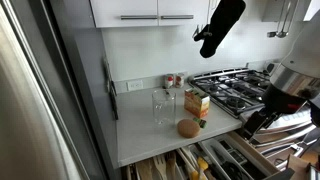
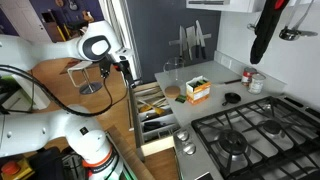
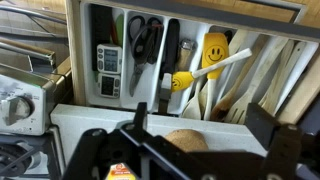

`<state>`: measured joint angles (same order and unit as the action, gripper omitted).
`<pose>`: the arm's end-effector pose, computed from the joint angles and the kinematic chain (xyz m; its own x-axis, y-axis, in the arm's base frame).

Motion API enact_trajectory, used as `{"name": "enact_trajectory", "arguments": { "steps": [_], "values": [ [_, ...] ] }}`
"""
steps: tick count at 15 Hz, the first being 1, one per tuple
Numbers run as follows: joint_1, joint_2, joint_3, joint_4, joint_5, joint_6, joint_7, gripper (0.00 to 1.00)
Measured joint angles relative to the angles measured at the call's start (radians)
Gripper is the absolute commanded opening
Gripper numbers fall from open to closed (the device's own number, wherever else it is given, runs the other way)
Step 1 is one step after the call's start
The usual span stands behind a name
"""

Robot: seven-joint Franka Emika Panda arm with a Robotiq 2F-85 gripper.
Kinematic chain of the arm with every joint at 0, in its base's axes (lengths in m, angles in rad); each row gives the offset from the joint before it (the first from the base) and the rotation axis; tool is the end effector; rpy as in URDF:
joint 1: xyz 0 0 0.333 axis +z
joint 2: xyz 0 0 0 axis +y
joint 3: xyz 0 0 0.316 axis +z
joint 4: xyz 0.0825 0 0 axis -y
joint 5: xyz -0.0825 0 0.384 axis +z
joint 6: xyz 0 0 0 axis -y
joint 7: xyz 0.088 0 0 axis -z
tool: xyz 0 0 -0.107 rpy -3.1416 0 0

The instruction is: Pick up the brown lid and put it on the clear jug

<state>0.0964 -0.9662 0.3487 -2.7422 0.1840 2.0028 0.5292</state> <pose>0.2650 0.1396 0.4815 0.9402 -0.2523 0.2287 -0.2566 -0.9664 -0.0114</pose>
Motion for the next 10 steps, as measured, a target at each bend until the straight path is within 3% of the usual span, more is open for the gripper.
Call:
{"name": "enact_trajectory", "arguments": {
  "steps": [10],
  "values": [
    [0.000, 0.012, -0.001, 0.000, 0.000, 0.032, -0.036, 1.00]
  ]
}}
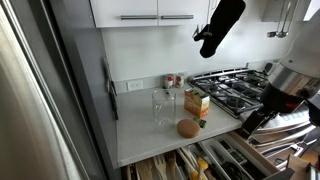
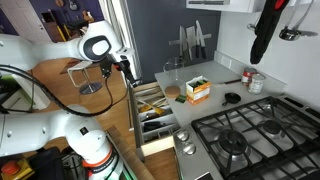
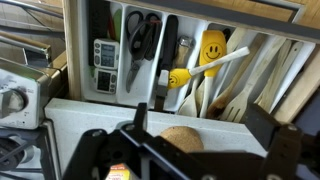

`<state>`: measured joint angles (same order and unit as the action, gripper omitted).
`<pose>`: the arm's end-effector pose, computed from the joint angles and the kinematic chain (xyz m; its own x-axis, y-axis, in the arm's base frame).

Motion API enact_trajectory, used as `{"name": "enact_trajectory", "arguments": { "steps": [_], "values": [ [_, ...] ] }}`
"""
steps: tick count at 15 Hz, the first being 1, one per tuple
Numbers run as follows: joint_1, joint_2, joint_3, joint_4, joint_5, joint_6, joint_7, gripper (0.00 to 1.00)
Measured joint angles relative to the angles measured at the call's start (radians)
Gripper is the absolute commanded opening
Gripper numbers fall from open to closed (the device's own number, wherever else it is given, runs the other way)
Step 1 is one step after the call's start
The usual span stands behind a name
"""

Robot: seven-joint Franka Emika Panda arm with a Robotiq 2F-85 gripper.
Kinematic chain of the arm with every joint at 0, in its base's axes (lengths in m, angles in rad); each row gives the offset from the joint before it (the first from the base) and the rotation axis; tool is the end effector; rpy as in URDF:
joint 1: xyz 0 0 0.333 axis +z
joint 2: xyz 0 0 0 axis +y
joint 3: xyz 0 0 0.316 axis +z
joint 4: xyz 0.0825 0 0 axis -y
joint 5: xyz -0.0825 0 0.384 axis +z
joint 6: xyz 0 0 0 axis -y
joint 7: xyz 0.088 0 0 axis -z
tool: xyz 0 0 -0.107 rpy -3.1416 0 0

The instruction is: Pick up the brown lid and put it on the clear jug

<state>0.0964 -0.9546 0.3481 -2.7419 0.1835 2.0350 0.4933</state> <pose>0.2694 0.1407 0.4820 0.9448 -0.2161 0.2461 -0.2194 -0.9755 -0.0146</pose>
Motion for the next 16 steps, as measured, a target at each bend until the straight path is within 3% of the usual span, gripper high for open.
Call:
{"name": "enact_trajectory", "arguments": {
  "steps": [3, 8, 16],
  "values": [
    [0.001, 0.084, -0.008, -0.007, -0.006, 0.146, -0.136, 1.00],
    [0.000, 0.328, -0.054, 0.017, -0.067, 0.356, -0.327, 1.00],
    [-0.039, 0.710, -0.101, 0.235, -0.269, 0.422, -0.359, 1.00]
  ]
}}
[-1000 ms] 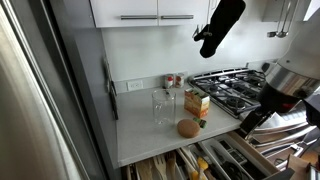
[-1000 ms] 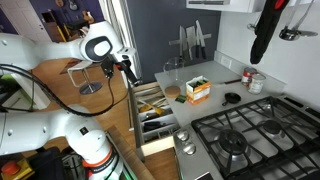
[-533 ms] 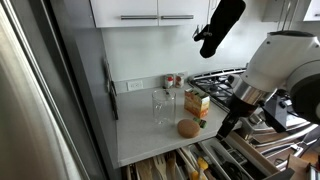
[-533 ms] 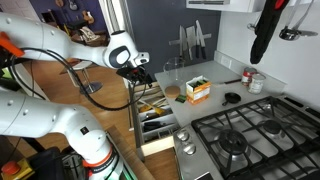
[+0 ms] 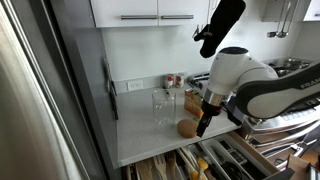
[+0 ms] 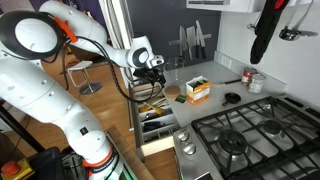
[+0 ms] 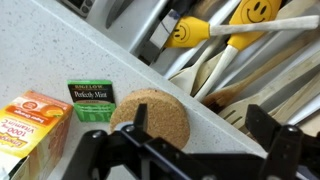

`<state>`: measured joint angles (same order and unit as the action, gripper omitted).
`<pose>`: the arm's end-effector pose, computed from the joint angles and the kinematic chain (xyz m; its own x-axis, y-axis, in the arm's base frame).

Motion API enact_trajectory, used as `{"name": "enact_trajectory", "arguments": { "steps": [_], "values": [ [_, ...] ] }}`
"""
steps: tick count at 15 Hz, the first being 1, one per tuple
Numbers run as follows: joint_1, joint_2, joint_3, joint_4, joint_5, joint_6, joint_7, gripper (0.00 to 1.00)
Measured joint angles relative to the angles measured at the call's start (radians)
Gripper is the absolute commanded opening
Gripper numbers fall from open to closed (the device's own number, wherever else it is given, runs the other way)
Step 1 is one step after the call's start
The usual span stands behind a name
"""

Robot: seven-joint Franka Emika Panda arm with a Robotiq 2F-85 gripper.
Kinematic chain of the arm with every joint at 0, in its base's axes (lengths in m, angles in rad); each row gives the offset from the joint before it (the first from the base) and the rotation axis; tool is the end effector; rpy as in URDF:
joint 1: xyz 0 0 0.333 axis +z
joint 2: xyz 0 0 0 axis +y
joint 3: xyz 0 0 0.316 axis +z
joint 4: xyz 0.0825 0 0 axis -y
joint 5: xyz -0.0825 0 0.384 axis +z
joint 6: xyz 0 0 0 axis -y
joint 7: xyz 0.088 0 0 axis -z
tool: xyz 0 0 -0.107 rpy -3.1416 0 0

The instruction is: Pick up the brown lid and put it on the clear jug

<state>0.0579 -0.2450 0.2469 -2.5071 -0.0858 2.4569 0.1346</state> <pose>0.4381 0.1378 0.3870 0.9526 0.2332 0.1952 0.2174 -0.9710 0.0993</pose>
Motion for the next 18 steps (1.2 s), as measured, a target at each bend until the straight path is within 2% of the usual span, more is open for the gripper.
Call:
{"name": "enact_trajectory", "arguments": {
  "steps": [5, 11, 18],
  "values": [
    [-0.003, 0.143, -0.029, 0.096, -0.064, 0.039, 0.000, 1.00],
    [0.000, 0.149, -0.032, 0.101, -0.065, 0.039, 0.000, 1.00],
    [0.000, 0.161, -0.090, 0.111, -0.065, 0.056, 0.004, 1.00]
  ]
}}
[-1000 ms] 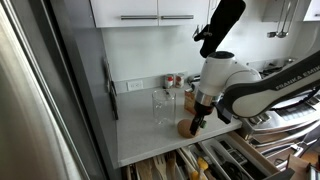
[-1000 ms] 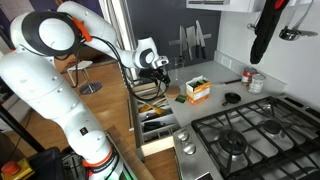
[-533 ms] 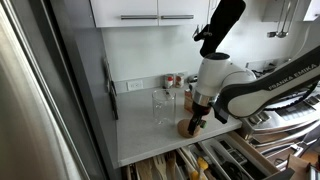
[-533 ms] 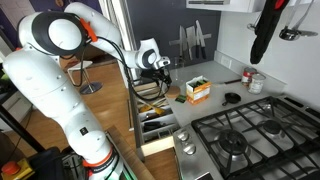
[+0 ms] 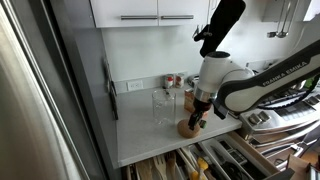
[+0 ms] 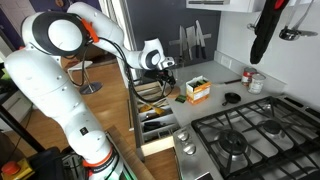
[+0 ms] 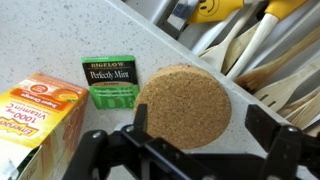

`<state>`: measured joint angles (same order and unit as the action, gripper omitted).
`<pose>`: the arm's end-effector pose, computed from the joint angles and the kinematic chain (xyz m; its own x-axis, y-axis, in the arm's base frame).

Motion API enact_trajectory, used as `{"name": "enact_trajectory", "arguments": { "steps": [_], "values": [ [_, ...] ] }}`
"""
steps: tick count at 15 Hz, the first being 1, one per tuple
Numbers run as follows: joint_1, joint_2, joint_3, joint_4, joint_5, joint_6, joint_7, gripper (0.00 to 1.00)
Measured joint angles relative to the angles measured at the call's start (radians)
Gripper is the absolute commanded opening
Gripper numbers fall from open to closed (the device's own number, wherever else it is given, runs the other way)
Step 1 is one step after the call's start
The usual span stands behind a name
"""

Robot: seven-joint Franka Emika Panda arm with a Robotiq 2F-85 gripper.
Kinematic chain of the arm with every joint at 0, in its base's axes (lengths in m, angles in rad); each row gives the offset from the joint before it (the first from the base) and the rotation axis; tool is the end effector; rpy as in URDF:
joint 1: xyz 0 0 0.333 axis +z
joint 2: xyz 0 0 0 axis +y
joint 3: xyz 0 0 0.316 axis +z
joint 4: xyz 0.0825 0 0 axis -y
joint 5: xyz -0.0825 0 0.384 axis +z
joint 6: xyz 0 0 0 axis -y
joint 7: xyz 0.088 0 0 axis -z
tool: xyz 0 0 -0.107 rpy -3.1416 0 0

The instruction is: Pick up the brown lid and put it on the clear jug

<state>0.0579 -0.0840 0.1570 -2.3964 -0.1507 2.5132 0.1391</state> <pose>0.4903 0.1085 0.3684 0.9592 0.1944 0.2054 0.1779 -0.9794 0.0960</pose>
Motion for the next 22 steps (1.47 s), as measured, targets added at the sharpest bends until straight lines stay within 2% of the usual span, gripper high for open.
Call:
{"name": "enact_trajectory", "arguments": {
  "steps": [4, 13, 18, 22],
  "values": [
    [0.018, 0.027, 0.004, 0.020, -0.021, 0.000, 0.010, 1.00],
    [0.061, 0.106, 0.009, 0.068, -0.323, 0.000, 0.246, 1.00],
    [0.078, 0.167, 0.000, 0.115, -0.433, 0.000, 0.310, 1.00],
    [0.084, 0.215, -0.020, 0.147, -0.469, 0.000, 0.317, 1.00]
  ]
}}
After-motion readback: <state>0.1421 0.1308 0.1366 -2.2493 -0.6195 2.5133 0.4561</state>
